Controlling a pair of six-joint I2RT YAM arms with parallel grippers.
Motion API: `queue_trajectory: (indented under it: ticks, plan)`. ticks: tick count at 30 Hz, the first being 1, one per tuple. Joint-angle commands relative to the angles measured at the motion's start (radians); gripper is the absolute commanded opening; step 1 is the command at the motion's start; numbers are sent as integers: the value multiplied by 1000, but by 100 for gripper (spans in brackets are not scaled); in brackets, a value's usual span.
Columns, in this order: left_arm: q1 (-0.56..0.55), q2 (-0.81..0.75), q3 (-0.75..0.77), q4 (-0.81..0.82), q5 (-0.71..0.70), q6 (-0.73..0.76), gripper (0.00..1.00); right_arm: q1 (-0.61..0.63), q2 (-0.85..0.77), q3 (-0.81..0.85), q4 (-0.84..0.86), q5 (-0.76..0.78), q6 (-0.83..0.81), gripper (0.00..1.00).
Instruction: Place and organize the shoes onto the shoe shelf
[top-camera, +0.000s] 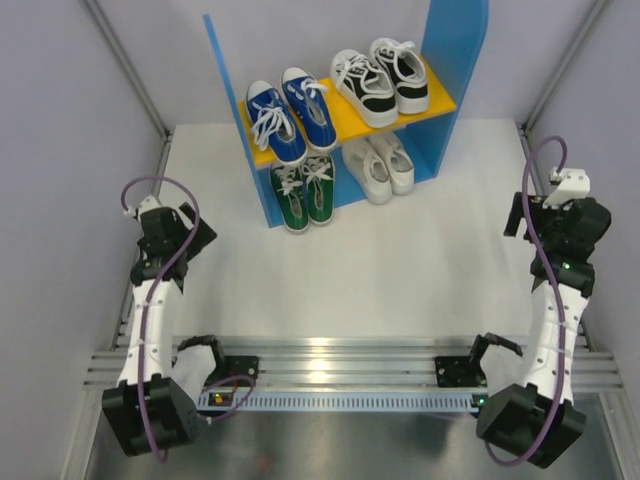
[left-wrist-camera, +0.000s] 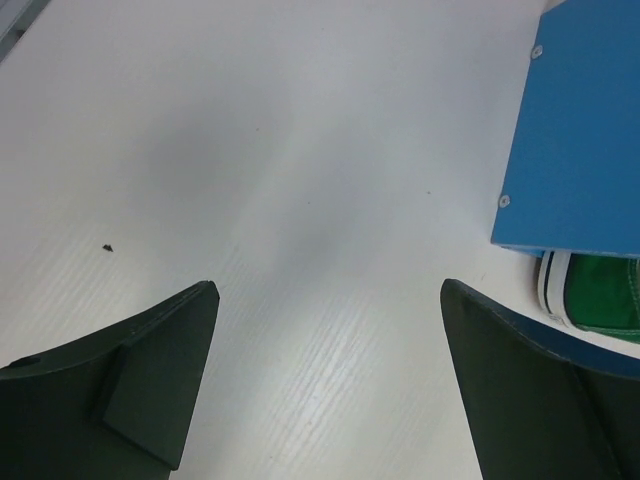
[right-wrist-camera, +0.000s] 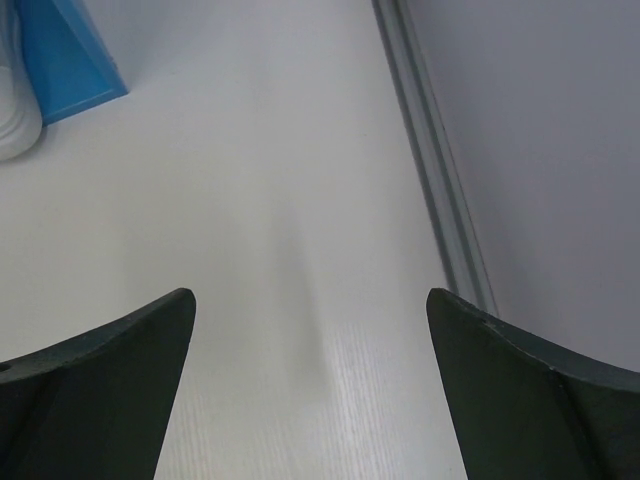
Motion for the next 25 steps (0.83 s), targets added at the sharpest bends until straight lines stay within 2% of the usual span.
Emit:
queue_trajectory:
  ticks: [1, 5, 13, 22, 25]
  plan:
    - [-9, -140, -72, 95, -64, 25, 98, 8, -47, -64, 146, 126, 154, 100]
    - [-9, -192, -98, 115, -84, 34, 98, 6, -51, -80, 142, 187, 207, 99]
    - [-9, -177, -101, 115, -20, 33, 98, -9, -91, -104, 154, 270, 242, 99]
    - [-9, -186, -105, 118, -3, 45, 98, -15, -82, -89, 128, 230, 223, 100]
    - [-11, -189, -105, 118, -1, 48, 98, -15, -82, -97, 145, 192, 162, 100]
